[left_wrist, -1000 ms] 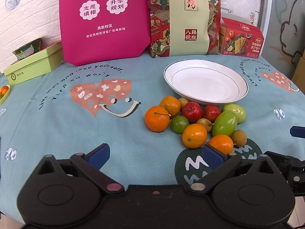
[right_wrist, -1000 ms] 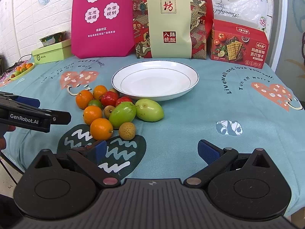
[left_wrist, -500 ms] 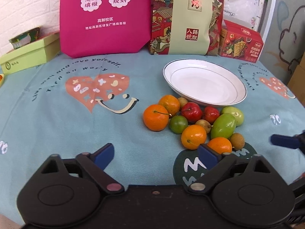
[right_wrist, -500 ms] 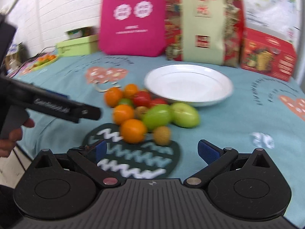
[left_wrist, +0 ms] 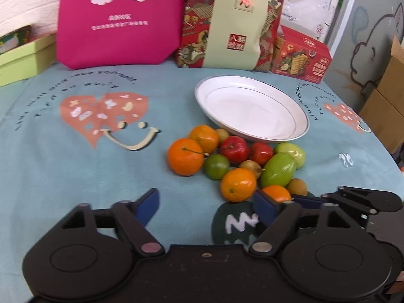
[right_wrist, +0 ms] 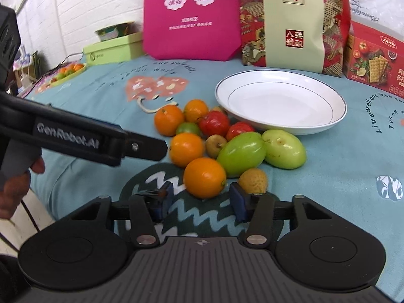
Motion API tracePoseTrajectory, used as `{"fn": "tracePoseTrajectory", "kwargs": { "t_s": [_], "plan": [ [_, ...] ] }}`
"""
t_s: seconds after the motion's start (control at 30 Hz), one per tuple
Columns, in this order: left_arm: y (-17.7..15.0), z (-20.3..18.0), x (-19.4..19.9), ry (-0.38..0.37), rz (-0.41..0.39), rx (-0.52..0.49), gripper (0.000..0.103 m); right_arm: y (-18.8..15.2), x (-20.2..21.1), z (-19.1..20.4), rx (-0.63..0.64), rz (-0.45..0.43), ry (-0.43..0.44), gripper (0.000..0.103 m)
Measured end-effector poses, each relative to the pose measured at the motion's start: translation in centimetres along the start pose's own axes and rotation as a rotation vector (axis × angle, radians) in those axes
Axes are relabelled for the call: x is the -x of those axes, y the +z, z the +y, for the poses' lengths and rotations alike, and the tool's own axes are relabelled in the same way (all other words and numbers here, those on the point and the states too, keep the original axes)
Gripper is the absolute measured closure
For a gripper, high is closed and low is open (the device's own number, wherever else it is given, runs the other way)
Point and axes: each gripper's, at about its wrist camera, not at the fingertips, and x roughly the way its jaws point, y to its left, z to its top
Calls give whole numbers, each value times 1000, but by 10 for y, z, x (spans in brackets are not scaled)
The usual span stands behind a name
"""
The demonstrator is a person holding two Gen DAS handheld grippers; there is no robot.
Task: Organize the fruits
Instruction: 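Grasp a small orange with the right tool while the left tool grasps another orange, then carry both oranges onto the white plate and open both tools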
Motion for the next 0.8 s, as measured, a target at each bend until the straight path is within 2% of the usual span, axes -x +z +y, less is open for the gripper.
{"fn": "tracePoseTrajectory", "kwargs": {
  "t_s": [0.13,0.2,0.33,0.43,0.6,0.8],
  "plan": [
    [5,-4,-10,-46,29,-6,0,1,-4,-2,-19,-13,-3,30],
    [7,-6,-14,-62,41,-13,0,0,-3,-5,-15,-15,13,39],
    [9,-10,-25,-71,62,-23,0,-3,7,-11,-25,-20,45,39],
    [9,-11,-31,-113,76,-16,0,-2,20,-14,-22,-47,68,39],
    [12,-14,-25,-98,60,-42,0,10,36,-22,3,-131,27,39],
    [43,-16,-1,-114,-47,-76,0,37,28,-56,-14,-195,-65,38]
  ]
}}
